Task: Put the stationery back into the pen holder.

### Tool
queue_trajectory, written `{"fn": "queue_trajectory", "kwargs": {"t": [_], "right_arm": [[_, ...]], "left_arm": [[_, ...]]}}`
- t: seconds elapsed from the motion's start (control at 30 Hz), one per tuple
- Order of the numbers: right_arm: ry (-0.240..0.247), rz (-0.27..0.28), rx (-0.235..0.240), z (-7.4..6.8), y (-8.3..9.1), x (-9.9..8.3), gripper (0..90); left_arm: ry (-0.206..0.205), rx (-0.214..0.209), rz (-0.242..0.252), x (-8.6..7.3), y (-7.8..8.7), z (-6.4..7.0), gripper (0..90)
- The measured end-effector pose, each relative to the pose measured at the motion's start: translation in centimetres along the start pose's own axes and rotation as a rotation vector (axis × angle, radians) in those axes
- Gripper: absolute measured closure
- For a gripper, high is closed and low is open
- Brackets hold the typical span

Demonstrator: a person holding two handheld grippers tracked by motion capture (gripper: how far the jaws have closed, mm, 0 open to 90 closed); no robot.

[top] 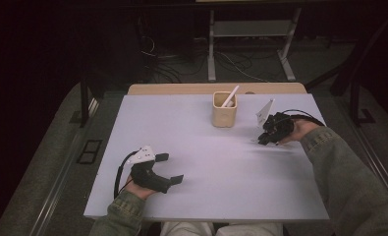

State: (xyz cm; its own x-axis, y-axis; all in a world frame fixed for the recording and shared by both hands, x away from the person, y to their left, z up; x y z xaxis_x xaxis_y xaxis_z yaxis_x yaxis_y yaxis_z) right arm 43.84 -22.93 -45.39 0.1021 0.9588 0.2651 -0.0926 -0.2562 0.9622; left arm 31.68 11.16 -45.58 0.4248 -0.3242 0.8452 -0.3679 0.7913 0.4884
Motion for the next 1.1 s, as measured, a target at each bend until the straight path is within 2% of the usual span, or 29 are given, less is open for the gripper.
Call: {"fn": "queue_trajectory", "kwargs": {"t": [0.13, 0.43, 0.57, 0.73, 1.0, 1.1], "right_arm": [[-0.056, 0.068, -0.003, 0.4, 1.1, 0.3, 80.0], [-0.15, 0.242, -0.058, 1.3, 4.4, 1.5, 79.9], [-0.172, 0.289, -0.074, 1.3, 5.5, 2.4, 79.9], [-0.178, 0.36, -0.095, 1.4, 7.0, 4.2, 79.8], [-0.226, 0.504, -0.148, 2.5, 9.6, 7.2, 79.8], [-0.232, 0.523, -0.17, 2.8, 10.0, 8.3, 79.8]], "left_arm": [[-0.002, -0.001, 0.001, 0.0, 0.0, 0.0, 0.0], [-0.001, -0.005, 0.005, 0.1, 0.0, 0.1, 0.0], [-0.001, -0.006, 0.007, 0.1, 0.0, 0.1, 0.0], [-0.004, -0.008, 0.009, 0.2, 0.1, 0.1, 0.0], [0.001, -0.012, 0.014, 0.2, 0.1, 0.1, 0.0], [0.0, -0.009, 0.018, 0.2, 0.2, 0.1, 0.0]]}}
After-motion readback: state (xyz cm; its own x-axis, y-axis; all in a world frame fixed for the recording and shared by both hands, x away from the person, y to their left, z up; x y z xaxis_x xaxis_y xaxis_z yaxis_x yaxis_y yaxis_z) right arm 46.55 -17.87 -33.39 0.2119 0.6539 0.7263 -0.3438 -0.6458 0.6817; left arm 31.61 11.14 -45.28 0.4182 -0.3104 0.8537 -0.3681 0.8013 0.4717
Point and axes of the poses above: each handheld gripper's, and its own axes: y roughly backward along the jaws, x roughly out of its top, z roughly to its right, the point moved 7 cm from there along -y, roughly forward along the jaws, and after that the axes turned 4 degrees about -z, right-handed, at the moved point
